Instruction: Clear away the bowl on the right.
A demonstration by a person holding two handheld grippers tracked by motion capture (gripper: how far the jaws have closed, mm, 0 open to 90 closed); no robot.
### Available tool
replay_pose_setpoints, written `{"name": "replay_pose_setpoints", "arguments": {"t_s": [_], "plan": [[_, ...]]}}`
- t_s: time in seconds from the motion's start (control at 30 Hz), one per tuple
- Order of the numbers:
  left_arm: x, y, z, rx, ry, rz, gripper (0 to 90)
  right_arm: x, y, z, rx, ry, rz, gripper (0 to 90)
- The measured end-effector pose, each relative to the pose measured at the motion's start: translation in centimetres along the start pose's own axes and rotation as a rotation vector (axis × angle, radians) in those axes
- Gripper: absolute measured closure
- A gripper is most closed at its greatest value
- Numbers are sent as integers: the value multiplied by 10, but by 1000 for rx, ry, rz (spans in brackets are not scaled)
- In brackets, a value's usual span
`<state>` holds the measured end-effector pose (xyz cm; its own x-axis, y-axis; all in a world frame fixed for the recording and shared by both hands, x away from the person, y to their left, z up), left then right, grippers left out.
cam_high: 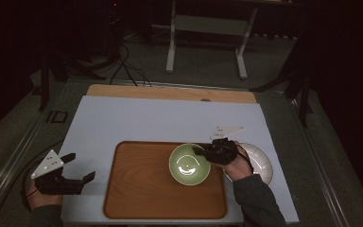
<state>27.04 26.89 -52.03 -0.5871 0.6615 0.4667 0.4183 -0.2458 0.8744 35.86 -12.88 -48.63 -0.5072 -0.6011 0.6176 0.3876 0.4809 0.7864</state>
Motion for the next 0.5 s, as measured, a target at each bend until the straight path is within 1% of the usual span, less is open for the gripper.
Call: {"name": "replay_pose_setpoints", "arguments": {"t_s": [0.5], "plan": [[0,1,0,-4,2,-1,7,-9,1,10,-7,23,0,815]]}}
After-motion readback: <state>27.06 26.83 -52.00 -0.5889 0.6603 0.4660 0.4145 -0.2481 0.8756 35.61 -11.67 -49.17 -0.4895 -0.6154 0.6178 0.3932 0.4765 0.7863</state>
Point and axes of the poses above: each handheld gripper's, and its own axes: x roughly backward along the jaws, y roughly out of its top, z roughly to its left, the point moved 7 cm from there along -x, roughly forward along the jaws, and after that the axes turned 11 degrees about -y, right-handed, at the moved point
